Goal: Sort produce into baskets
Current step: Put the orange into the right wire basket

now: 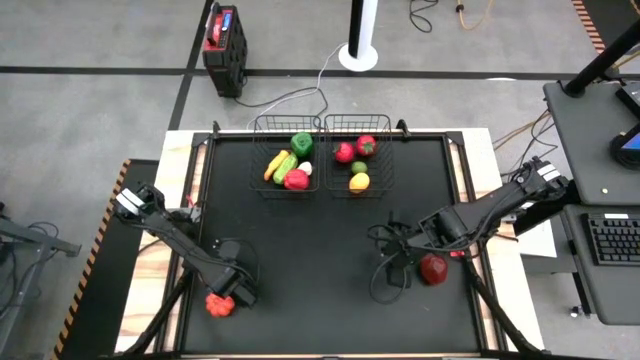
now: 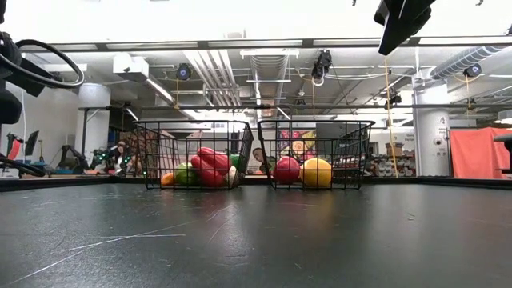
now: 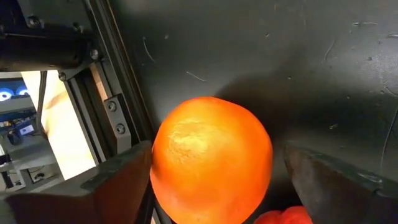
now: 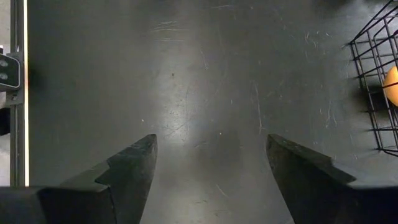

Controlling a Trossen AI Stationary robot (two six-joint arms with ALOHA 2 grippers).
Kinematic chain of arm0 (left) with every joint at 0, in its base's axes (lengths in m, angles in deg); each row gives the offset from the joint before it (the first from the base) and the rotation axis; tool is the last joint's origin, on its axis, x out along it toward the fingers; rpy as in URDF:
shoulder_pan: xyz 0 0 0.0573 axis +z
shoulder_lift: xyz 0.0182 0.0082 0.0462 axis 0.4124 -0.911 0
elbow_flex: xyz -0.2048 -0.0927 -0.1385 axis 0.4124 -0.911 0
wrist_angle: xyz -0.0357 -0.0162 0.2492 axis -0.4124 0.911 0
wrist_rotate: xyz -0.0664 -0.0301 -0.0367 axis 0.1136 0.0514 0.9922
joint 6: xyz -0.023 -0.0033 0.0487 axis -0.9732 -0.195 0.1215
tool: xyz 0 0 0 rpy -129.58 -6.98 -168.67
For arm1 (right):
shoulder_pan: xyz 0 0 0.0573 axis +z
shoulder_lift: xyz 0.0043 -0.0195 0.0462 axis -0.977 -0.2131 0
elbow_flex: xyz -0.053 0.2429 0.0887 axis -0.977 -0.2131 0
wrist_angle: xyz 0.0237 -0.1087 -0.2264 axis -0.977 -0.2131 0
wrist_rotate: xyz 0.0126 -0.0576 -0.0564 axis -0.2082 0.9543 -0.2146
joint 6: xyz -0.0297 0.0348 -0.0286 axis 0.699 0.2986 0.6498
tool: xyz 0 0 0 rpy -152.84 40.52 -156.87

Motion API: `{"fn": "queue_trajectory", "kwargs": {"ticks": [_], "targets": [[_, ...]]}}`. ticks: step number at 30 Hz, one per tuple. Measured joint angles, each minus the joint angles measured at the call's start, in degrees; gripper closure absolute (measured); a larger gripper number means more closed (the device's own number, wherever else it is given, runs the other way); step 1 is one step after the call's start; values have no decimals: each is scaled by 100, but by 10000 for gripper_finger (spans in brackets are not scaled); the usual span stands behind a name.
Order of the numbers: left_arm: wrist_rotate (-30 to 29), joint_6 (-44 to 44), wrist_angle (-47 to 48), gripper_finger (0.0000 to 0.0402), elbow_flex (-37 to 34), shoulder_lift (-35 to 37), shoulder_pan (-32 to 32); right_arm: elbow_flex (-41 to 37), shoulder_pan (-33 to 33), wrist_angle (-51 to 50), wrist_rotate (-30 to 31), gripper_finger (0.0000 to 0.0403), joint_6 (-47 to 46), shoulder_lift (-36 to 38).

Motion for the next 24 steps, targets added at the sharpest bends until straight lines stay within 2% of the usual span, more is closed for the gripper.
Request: {"fn": "queue_trajectory", "kwargs": {"ticks": [11,24], "targets": [[-2,16,-5,91,0,-4,0,2,0,0,3,111,-1,0],[-41,223,-3,93,0,-15,-7,2,0,0,5,113,-1,-2]]}}
